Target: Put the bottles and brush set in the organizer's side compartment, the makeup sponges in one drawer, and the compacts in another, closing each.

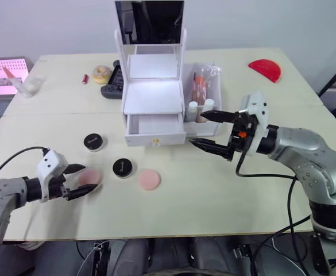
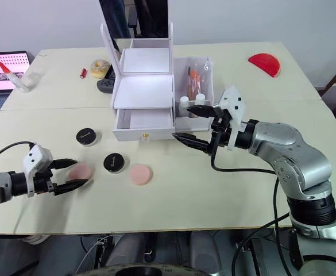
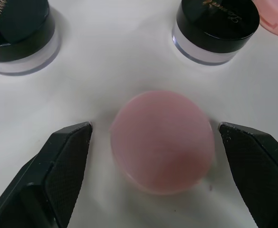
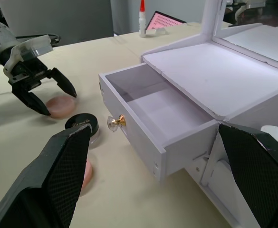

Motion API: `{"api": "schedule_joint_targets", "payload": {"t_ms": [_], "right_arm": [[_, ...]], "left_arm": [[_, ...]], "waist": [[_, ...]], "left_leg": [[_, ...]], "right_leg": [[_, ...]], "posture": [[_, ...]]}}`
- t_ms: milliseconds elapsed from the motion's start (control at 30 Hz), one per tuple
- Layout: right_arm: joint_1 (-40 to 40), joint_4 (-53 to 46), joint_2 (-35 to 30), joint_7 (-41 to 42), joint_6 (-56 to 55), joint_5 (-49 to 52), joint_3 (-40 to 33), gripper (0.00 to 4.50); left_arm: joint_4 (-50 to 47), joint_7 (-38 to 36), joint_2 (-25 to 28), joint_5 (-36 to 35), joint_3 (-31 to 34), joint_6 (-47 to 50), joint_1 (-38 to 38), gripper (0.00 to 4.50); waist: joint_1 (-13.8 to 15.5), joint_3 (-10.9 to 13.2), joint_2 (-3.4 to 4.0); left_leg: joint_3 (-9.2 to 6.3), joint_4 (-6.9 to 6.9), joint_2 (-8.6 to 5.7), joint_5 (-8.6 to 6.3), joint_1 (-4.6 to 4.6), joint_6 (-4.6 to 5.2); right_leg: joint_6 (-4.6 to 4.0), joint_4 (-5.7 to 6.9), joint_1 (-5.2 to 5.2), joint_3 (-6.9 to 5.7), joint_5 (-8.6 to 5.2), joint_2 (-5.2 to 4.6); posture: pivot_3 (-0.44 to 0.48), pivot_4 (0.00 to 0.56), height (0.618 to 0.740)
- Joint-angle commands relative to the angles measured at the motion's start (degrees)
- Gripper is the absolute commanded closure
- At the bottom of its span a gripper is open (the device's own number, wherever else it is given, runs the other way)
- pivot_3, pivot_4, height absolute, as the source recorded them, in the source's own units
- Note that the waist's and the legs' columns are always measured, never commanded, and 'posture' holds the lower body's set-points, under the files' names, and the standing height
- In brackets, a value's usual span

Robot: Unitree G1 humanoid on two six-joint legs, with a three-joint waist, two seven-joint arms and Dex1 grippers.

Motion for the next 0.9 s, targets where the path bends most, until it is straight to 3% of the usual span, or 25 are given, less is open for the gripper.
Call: {"api": "schedule_joint_targets", "payload": {"t_ms": [33,100,133,200,267,500,700,900], "right_arm": [[-0.1,-1.6,-0.3,0.0,-0.8,0.2,-1.5,0.0],[0.0,-1.6,-0.4,-0.1,-0.9,0.1,-1.6,0.0],[0.0,-1.6,-0.4,-0.1,-0.9,0.2,-1.6,0.0],[0.0,-1.6,-0.5,0.0,-0.9,0.2,-1.7,0.0],[-0.1,-1.5,-0.5,0.0,-0.9,0.1,-1.6,0.0],[-0.2,-1.3,-0.6,0.4,-1.0,0.1,-1.5,0.0],[-1.4,-0.3,-1.1,2.0,-1.0,0.9,-2.2,0.0],[-4.0,1.5,-0.3,4.2,-1.6,1.4,-1.9,0.0]], "left_arm": [[0.2,-0.6,-0.1,0.5,0.2,-1.0,0.8,0.04],[0.3,-0.5,-0.1,0.5,0.1,-1.1,1.0,0.04],[0.4,-0.4,-0.1,0.4,0.2,-1.2,1.1,0.28],[0.3,-0.5,-0.1,0.3,0.3,-1.2,1.2,0.9],[0.2,-0.7,0.0,0.1,0.4,-1.2,1.4,1.84],[-3.5,-1.7,2.1,-3.0,3.5,2.1,2.9,1.85],[-9.7,-2.7,7.0,-8.1,8.5,9.7,0.1,1.85],[-13.1,-2.8,12.3,-14.2,8.7,18.3,-12.6,1.85]], "waist": [[0.0,0.0,0.0],[0.0,0.0,0.0],[0.0,0.0,0.0],[0.0,0.0,0.0],[0.0,0.0,0.0],[-0.1,0.0,0.0],[0.2,0.0,-0.03],[0.0,0.0,-0.05]], "left_leg": [[0.0,0.0,0.0,0.0,0.0,0.0],[0.0,0.0,0.0,0.0,0.0,0.0],[0.0,0.0,0.0,0.0,0.0,0.0],[0.0,0.0,0.0,0.0,0.0,0.0],[0.0,0.0,0.0,0.0,0.0,0.0],[0.01,0.0,0.0,0.0,0.0,0.0],[-0.03,0.05,0.0,0.0,-0.03,0.0],[-0.01,0.06,-0.02,0.0,-0.03,0.0]], "right_leg": [[0.0,0.0,-0.01,0.01,0.0,0.0],[0.0,0.0,-0.01,0.01,0.0,0.0],[0.0,0.0,0.0,0.01,0.0,0.0],[0.0,0.0,0.0,0.01,0.0,0.0],[0.0,0.0,0.0,0.01,0.0,0.0],[0.0,0.0,0.0,0.01,0.0,0.0],[0.0,0.01,0.02,-0.04,0.0,0.0],[0.01,0.01,0.01,-0.09,0.01,0.06]], "posture": [[0.0,0.15,0.74],[0.0,0.15,0.74],[0.0,0.15,0.74],[0.0,0.15,0.74],[0.0,0.15,0.74],[0.0,0.15,0.74],[0.0,0.15,0.74],[0.0,0.15,0.74]]}}
